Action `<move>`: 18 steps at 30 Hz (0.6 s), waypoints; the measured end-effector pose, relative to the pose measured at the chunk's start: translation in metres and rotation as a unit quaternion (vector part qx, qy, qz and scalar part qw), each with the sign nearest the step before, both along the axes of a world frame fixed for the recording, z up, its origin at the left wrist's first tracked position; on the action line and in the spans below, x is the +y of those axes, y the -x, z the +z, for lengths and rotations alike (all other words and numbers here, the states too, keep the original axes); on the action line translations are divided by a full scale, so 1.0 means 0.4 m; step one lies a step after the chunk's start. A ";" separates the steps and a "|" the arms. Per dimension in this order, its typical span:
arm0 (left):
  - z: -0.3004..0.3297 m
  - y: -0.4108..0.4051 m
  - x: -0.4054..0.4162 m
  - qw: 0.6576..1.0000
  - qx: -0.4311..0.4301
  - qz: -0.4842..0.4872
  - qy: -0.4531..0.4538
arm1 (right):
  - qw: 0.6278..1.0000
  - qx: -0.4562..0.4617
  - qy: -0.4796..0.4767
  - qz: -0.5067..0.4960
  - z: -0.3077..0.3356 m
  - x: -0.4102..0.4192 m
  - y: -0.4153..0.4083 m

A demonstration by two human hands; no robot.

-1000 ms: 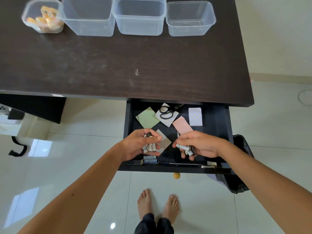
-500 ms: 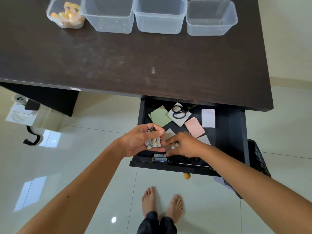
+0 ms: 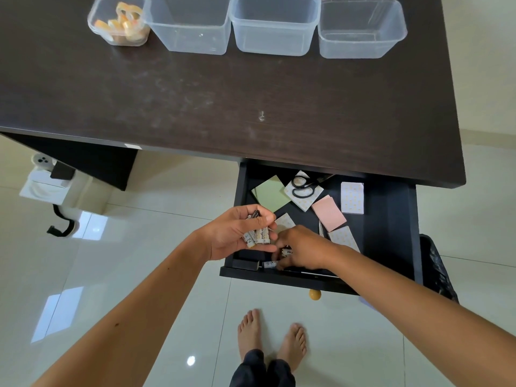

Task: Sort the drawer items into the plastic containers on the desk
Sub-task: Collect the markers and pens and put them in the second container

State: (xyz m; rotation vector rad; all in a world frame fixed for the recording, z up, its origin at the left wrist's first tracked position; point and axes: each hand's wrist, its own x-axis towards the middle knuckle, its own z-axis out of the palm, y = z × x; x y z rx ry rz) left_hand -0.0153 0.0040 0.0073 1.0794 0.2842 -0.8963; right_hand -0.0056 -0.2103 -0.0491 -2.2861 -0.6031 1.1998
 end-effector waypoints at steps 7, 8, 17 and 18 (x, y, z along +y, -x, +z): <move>0.006 -0.003 -0.006 1.000 0.007 0.005 -0.002 | 0.996 0.028 0.052 0.073 0.015 0.015 -0.007; 0.005 -0.003 -0.006 1.000 0.008 0.004 -0.003 | 0.993 0.030 0.061 0.095 0.019 0.021 -0.010; 0.006 0.002 -0.003 1.000 0.007 0.007 -0.007 | 0.991 0.053 0.073 0.102 0.047 0.005 -0.025; 0.005 0.002 -0.002 1.000 0.007 0.007 -0.009 | 0.991 0.057 0.067 0.097 0.052 0.000 -0.023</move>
